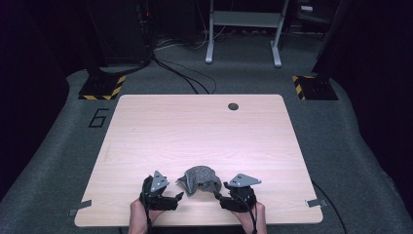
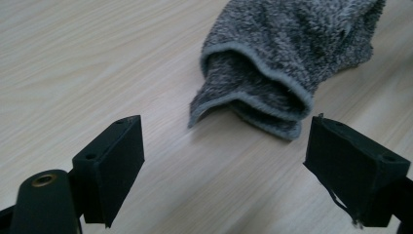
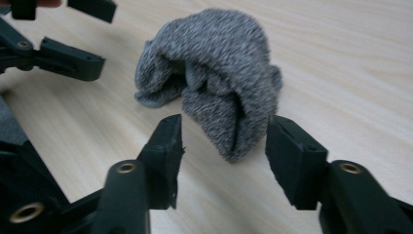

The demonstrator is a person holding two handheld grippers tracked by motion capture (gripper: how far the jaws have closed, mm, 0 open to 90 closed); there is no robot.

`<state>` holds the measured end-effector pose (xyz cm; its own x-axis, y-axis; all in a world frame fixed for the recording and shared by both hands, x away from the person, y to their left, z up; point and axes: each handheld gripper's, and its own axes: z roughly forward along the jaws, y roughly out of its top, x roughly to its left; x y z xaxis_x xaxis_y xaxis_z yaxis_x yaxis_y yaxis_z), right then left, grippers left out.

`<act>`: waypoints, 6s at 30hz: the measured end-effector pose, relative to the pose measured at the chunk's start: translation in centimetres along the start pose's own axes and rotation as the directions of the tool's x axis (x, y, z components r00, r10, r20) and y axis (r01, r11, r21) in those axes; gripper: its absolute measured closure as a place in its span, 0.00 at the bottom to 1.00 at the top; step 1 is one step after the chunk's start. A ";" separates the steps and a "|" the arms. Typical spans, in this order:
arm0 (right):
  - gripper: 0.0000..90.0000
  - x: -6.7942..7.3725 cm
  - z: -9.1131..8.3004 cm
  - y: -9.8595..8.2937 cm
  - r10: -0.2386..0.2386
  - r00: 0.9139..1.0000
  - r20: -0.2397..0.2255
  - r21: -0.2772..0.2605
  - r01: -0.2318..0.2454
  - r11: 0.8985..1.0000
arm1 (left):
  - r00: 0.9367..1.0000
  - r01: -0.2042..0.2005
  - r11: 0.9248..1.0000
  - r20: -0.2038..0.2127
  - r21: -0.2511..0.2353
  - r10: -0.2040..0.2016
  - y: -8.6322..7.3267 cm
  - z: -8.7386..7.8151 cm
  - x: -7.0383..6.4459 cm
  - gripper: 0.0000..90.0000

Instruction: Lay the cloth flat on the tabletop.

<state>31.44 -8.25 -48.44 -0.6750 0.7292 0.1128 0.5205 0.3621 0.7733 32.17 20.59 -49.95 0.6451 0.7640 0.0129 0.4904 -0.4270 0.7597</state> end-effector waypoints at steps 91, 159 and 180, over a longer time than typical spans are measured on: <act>0.56 -4.7 -3.3 3.2 0.044 0.997 0.065 -0.028 -0.042 0.999 | 0.998 0.004 0.996 -0.067 0.088 0.002 5.2 1.7 2.2 0.36; 0.55 -5.9 -1.5 2.6 0.145 0.989 0.043 0.079 -0.148 0.986 | 0.997 0.055 0.979 -0.070 0.194 -0.042 2.1 4.1 3.8 0.48; 0.66 -5.4 -2.4 0.5 0.215 0.977 -0.009 0.012 -0.215 0.977 | 0.999 0.019 0.988 -0.042 0.152 -0.013 1.8 4.0 3.1 0.95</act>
<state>34.08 -13.36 -47.17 -0.5522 0.7846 0.2819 0.6594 0.2041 0.7236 37.42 20.22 -51.14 0.6134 0.7892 0.0308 0.5861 -0.4810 0.6520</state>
